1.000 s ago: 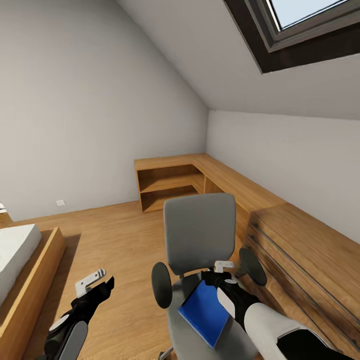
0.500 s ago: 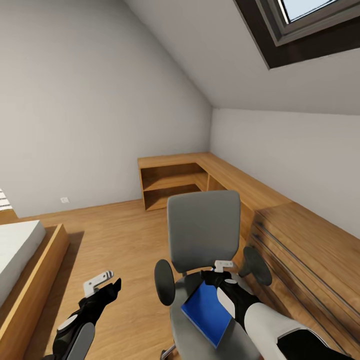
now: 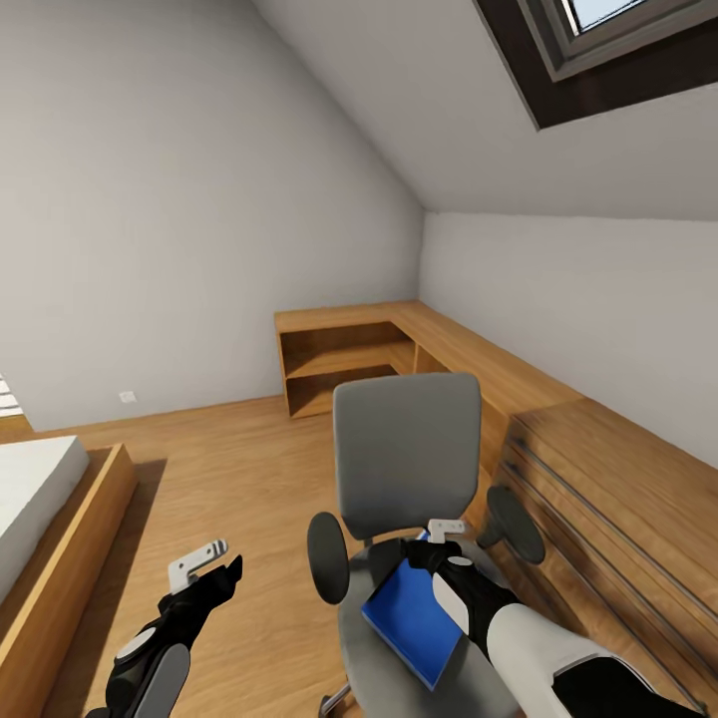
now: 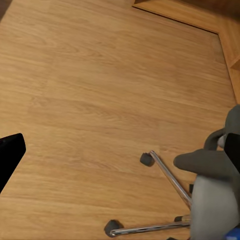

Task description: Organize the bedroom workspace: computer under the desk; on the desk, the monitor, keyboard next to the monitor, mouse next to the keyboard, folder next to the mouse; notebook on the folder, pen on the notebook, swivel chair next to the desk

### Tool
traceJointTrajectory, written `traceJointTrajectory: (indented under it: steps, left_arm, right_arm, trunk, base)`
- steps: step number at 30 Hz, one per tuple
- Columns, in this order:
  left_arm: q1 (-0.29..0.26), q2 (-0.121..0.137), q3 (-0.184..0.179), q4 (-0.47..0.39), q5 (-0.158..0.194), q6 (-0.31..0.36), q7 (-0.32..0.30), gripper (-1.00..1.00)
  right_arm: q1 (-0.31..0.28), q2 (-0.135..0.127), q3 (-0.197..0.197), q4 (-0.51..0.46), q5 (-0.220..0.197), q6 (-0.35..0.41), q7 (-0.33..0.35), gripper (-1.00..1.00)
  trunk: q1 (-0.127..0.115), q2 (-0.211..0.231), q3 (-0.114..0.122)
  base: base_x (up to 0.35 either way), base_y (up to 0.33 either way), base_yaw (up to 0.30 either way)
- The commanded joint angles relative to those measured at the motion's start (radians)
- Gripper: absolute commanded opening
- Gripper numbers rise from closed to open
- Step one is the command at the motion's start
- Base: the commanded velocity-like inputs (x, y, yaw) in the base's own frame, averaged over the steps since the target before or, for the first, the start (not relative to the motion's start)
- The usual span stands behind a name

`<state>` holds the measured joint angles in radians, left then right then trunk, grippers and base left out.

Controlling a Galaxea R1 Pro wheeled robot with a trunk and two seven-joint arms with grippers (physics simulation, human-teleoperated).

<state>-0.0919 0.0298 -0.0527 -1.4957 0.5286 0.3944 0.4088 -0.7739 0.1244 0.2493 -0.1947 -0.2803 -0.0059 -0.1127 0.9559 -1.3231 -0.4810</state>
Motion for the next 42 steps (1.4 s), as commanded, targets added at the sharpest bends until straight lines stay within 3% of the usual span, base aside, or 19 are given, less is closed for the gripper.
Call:
traceJointTrajectory:
  steps: [1,33,42]
  left_arm:
    - [-0.001,0.001,-0.003,-0.001,0.01,0.001,0.01,1.0]
    - [-0.001,0.001,-0.004,0.001,0.011,0.001,0.01,1.0]
    - [-0.001,0.004,-0.004,0.006,0.012,0.002,0.009,1.0]
  right_arm:
    - [-0.001,0.0,0.009,0.0,-0.01,-0.001,-0.005,1.0]
    - [-0.001,0.004,0.009,0.003,-0.008,0.001,-0.005,1.0]
    - [-0.001,0.004,0.009,0.003,-0.008,0.001,-0.005,1.0]
  trunk:
    - [0.004,-0.008,-0.004]
    - [0.127,-0.232,-0.105]
    - [0.127,-0.232,-0.105]
  base:
    - [0.0,0.0,0.0]
    - [0.0,0.0,0.0]
    - [0.0,0.0,0.0]
